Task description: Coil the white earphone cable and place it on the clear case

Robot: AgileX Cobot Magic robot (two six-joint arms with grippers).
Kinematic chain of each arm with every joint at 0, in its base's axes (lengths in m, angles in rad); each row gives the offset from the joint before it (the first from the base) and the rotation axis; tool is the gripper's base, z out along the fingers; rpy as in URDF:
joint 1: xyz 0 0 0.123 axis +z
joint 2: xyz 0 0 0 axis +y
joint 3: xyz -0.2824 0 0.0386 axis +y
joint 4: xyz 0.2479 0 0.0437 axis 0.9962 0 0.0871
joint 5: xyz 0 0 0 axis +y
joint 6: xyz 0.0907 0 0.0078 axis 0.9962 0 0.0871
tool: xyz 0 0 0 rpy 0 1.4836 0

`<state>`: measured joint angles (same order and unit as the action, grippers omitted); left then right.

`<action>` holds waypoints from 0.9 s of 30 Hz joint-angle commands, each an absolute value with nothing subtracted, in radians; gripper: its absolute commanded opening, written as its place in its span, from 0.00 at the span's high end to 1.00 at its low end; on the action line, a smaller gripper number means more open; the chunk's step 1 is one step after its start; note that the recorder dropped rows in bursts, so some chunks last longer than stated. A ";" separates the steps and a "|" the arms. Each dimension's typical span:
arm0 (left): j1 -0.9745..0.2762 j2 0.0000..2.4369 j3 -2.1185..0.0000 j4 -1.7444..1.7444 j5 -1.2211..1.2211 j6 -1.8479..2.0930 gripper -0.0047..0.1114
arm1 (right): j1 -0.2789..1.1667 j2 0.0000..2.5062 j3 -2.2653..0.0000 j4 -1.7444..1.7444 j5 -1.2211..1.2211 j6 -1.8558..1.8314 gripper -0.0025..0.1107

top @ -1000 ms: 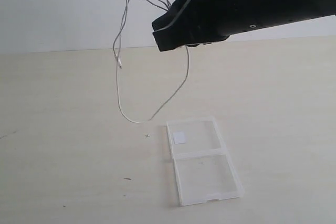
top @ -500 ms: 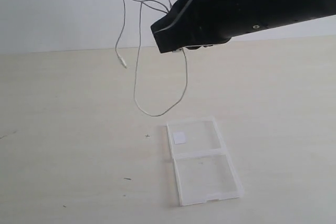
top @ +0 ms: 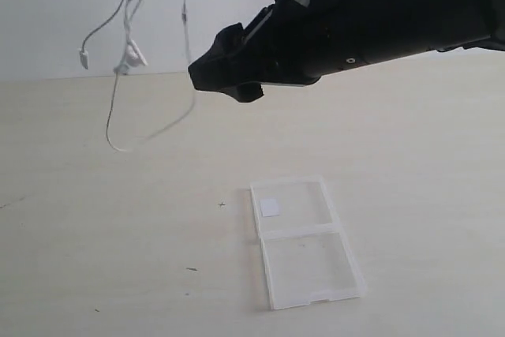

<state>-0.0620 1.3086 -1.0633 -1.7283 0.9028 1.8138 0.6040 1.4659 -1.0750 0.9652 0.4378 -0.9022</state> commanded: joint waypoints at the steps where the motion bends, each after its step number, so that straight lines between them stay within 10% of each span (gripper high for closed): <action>1: -0.059 1.298 -1.070 -1.744 0.922 1.883 0.96 | 0.604 1.478 -1.076 1.141 0.423 -1.052 0.36; 27: -0.231 1.298 -1.070 -1.744 0.732 1.990 0.96 | 0.604 1.570 -1.076 1.744 0.433 -1.667 0.27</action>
